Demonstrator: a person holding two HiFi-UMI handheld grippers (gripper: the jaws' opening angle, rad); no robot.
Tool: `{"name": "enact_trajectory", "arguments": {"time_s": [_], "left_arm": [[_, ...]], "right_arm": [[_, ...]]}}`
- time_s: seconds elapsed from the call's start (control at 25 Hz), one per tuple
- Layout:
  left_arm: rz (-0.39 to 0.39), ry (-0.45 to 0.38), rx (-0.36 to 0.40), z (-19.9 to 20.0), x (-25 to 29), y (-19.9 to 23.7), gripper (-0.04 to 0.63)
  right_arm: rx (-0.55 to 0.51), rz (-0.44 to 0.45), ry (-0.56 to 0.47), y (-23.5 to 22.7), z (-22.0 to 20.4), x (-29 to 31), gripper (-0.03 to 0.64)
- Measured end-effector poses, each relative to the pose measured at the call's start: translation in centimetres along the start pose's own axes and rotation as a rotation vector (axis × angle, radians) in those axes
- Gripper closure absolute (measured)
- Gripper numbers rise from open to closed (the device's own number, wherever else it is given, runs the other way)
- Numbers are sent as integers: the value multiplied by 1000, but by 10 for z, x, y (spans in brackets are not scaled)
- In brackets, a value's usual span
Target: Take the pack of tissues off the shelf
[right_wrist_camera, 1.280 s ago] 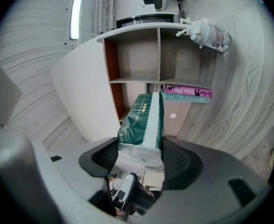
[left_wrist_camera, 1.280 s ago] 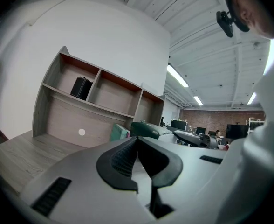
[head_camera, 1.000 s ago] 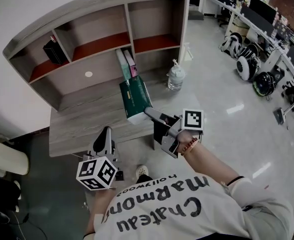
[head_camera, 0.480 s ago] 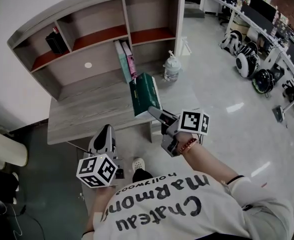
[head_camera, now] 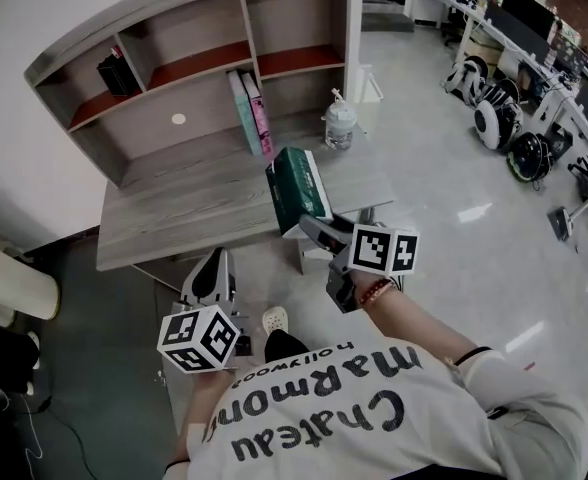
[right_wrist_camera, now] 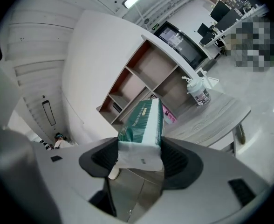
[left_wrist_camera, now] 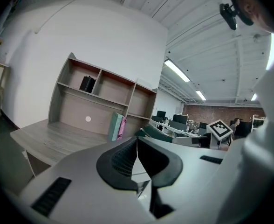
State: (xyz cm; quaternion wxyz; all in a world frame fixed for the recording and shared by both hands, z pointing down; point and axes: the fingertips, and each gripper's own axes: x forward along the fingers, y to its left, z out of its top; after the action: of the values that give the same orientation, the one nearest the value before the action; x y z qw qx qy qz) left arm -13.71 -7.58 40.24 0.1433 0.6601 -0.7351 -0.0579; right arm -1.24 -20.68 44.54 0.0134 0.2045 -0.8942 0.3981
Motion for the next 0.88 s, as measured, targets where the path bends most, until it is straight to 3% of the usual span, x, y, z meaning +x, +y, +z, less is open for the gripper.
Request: {"name": "enact_trajectory", "arguments": {"time_s": [0.88], "left_arm": [[53,11,-24,-28,-42,-28,577]], "right_arm": [[62,48,78,3,-44,-34,331]]}}
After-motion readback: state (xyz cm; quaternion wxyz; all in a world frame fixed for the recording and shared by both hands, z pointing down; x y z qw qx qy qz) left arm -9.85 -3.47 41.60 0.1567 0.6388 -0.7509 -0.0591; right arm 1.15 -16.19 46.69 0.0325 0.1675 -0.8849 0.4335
